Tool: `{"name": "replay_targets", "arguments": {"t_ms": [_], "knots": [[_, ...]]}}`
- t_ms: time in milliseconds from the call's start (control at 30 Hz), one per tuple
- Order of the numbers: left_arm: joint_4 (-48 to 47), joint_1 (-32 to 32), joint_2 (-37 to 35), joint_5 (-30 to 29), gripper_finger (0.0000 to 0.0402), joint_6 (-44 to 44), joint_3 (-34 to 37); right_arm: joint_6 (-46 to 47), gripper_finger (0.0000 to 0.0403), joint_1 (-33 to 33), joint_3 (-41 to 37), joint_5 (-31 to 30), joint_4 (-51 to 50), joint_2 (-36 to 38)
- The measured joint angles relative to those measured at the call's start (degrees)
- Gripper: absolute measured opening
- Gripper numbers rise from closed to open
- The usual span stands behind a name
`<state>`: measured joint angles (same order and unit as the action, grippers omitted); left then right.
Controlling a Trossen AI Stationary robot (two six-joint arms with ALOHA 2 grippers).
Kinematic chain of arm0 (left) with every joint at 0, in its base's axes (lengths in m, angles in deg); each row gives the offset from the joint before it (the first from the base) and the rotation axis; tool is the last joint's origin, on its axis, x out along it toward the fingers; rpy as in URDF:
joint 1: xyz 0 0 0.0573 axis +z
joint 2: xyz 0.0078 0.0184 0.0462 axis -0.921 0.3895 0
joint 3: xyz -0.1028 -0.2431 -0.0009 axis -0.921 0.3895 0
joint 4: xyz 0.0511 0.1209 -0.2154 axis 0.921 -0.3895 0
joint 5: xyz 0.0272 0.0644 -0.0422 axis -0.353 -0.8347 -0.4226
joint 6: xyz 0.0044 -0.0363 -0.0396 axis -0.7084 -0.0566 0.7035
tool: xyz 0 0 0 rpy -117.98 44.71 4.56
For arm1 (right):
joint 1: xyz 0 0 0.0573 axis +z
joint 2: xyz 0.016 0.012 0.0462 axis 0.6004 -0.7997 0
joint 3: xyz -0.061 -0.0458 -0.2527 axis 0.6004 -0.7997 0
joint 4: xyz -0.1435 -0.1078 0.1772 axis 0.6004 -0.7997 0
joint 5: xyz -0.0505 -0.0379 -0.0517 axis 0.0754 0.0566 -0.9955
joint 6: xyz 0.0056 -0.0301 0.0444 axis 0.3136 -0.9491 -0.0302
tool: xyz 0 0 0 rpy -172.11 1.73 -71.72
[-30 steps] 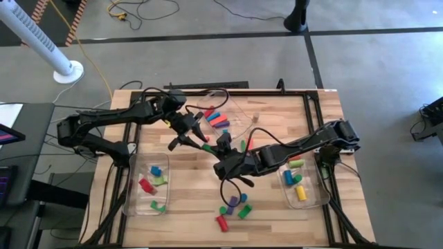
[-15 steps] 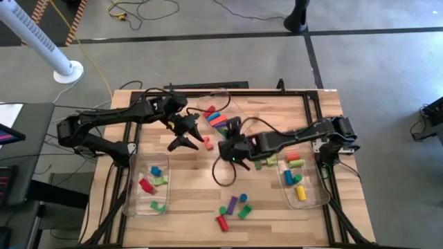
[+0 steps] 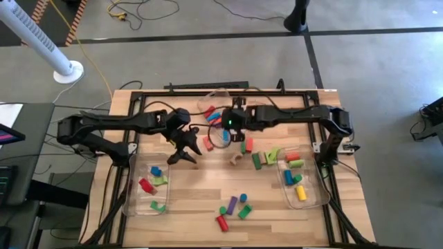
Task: Sort blocks by size
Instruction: Put the green rectangular block into the top transparent bin
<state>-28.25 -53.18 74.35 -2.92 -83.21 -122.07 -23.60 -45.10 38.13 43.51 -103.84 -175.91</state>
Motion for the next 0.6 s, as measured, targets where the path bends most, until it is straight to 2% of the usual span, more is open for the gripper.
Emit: {"name": "replay_targets", "arguments": {"t_ms": [100,267,433,600], "knots": [[4.4,-0.8,0.0,-1.8,0.0179,1.8,3.1,0.0,0.0097,-3.5,-0.1,5.9,1.3,0.0],[12.2,-1.9,0.0,-2.0,0.0179,3.8,7.8,0.3,0.0097,-8.6,-3.1,12.1,6.0,0.0],[20.4,-3.4,0.0,-2.0,0.0179,5.7,12.0,3.0,0.0097,-13.1,-8.4,22.9,10.3,0.0],[25.1,-4.9,0.0,-2.0,0.0179,5.9,13.9,5.2,0.01,-14.9,-12.1,27.3,13.2,0.0]]}}
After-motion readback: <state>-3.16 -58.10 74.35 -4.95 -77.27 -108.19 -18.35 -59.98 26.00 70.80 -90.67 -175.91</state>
